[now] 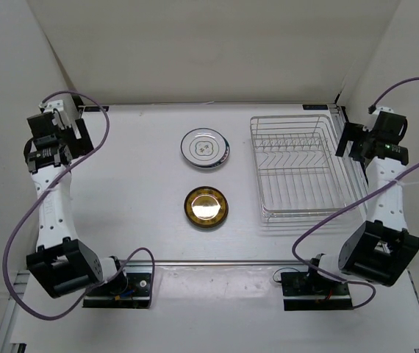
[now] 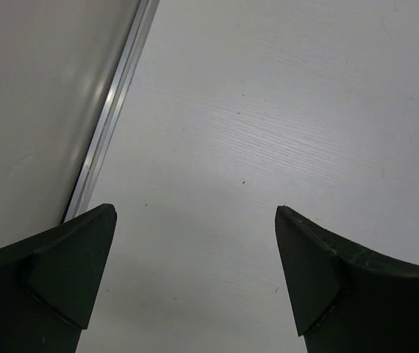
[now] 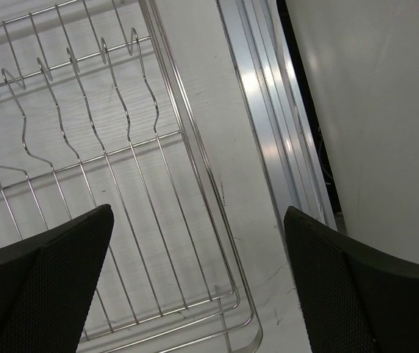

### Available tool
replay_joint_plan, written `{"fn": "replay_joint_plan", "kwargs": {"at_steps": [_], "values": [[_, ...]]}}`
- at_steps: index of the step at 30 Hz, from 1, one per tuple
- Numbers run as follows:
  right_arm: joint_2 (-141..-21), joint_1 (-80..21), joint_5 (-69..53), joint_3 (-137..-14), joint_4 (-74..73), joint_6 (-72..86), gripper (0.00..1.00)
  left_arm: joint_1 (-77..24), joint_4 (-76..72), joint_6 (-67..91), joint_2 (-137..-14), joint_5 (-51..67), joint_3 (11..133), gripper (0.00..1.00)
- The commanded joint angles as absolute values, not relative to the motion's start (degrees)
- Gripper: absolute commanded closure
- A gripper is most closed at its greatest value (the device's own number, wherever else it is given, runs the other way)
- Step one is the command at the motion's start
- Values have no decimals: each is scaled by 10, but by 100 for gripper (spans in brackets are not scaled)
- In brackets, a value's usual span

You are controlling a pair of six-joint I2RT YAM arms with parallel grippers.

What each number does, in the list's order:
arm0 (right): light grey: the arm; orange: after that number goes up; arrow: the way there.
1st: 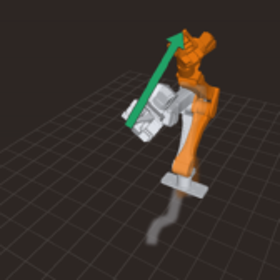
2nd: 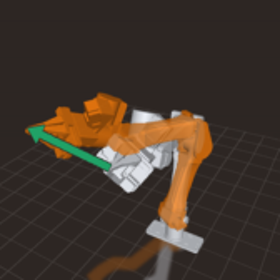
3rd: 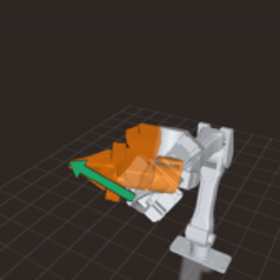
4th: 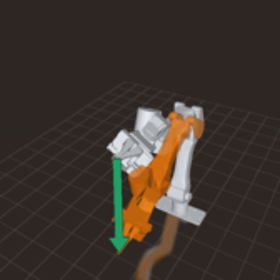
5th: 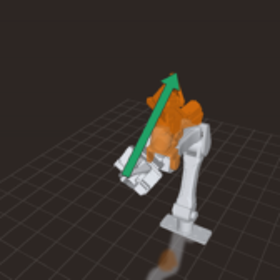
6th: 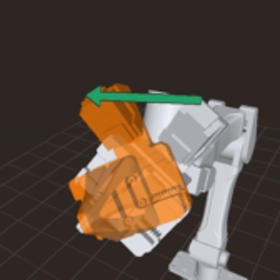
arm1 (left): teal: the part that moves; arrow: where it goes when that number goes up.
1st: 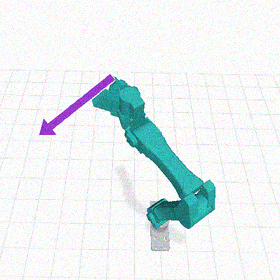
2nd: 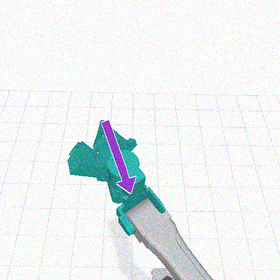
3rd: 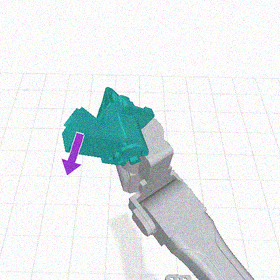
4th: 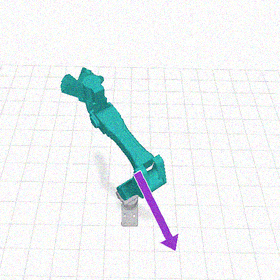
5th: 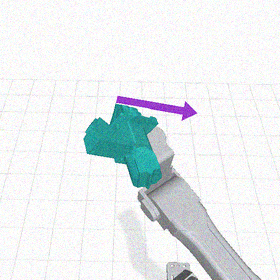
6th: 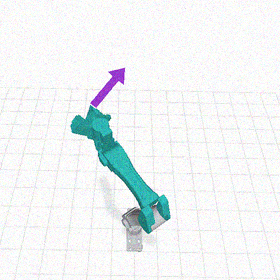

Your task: Unload the plates from the dish rack

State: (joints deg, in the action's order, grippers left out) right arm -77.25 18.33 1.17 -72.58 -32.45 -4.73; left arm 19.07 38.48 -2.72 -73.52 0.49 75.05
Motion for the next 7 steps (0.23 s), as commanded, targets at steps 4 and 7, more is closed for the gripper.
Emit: {"fn": "replay_joint_plan", "kwargs": {"at_steps": [4, 7], "values": [[-785, 192, 3, -735, -301, -64, 0, 209, 375, -42, -688, 43, 733, 0], [-785, 192, 4, -735, -301, -64, 0, 209, 375, -42, -688, 43, 728, 0]]}}
